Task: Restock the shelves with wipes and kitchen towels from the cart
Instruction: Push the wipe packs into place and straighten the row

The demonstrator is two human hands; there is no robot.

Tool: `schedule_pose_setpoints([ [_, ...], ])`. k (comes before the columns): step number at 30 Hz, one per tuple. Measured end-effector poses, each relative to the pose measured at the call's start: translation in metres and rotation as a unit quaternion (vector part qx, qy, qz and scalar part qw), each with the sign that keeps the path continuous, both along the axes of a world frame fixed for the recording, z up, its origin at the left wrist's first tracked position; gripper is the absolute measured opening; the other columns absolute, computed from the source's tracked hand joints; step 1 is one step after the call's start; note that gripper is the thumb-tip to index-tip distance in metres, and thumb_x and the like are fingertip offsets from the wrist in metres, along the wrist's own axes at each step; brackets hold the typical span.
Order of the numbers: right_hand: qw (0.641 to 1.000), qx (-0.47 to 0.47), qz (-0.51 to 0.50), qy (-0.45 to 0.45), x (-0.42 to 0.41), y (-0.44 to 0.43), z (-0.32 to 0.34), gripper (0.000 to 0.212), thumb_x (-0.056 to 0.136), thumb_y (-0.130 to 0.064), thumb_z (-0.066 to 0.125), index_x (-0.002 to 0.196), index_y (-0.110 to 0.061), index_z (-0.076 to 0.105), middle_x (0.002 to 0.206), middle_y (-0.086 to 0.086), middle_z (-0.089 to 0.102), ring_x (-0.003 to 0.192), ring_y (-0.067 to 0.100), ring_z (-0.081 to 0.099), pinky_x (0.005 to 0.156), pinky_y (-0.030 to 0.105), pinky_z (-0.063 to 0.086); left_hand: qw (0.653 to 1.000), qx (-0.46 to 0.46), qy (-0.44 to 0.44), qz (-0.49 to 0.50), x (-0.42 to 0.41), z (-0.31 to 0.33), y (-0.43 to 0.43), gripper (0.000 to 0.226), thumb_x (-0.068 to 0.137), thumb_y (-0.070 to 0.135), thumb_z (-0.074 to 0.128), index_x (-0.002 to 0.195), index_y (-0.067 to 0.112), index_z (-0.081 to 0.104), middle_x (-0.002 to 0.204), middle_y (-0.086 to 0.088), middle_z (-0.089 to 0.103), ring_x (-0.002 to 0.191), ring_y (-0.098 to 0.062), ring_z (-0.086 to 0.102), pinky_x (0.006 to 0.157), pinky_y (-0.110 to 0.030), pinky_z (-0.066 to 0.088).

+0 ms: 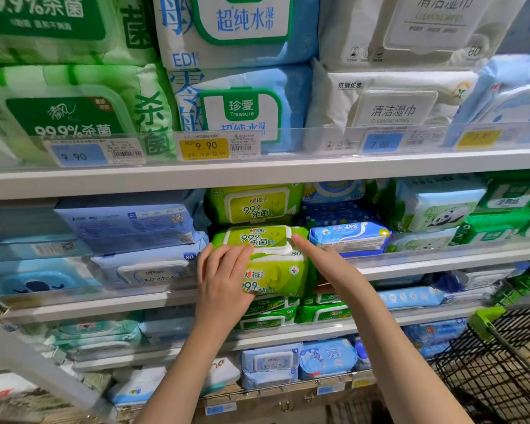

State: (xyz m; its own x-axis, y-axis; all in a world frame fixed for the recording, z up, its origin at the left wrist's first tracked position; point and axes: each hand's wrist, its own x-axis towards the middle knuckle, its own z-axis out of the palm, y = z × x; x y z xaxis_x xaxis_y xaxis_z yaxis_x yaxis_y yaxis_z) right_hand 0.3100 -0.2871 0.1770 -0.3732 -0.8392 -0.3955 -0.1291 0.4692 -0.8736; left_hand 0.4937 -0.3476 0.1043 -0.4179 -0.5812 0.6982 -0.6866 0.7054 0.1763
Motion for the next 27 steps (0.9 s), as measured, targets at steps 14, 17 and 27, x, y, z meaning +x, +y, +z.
schedule_pose_setpoints([
  [14,0.998,-0.006,0.018,-0.055,0.006,0.001,0.001,0.024,0.087,-0.038,0.062,0.103,-0.023,0.052,0.090,-0.011,0.051,0.095,0.015,0.049,0.089,0.036,0.035,0.973,0.162,-0.052,0.154,0.018,0.033,0.017,0.070,0.088,0.062,0.026,0.138,0.016,0.044,0.136,-0.008,0.047,0.128,-0.028,0.036,0.101,-0.046,0.032],
  [17,0.997,-0.039,0.013,-0.065,0.009,0.008,-0.002,0.026,0.085,-0.032,0.067,0.104,-0.019,0.055,0.098,-0.005,0.061,0.080,0.004,0.051,0.073,0.027,0.042,0.955,0.234,-0.049,0.177,0.011,0.035,0.028,0.062,0.094,0.055,0.033,0.147,0.025,0.026,0.148,-0.004,0.034,0.130,-0.030,0.031,0.102,-0.044,0.029],
  [27,0.988,-0.149,-0.002,0.047,0.002,0.026,0.000,0.073,0.063,-0.030,0.086,0.122,-0.017,0.045,0.108,0.003,0.065,0.093,0.022,0.066,0.079,0.041,0.057,0.884,0.386,0.255,0.071,0.007,0.041,0.042,0.070,0.089,0.036,0.061,0.148,0.020,0.027,0.144,-0.008,0.039,0.127,-0.026,0.042,0.102,-0.044,0.040],
])
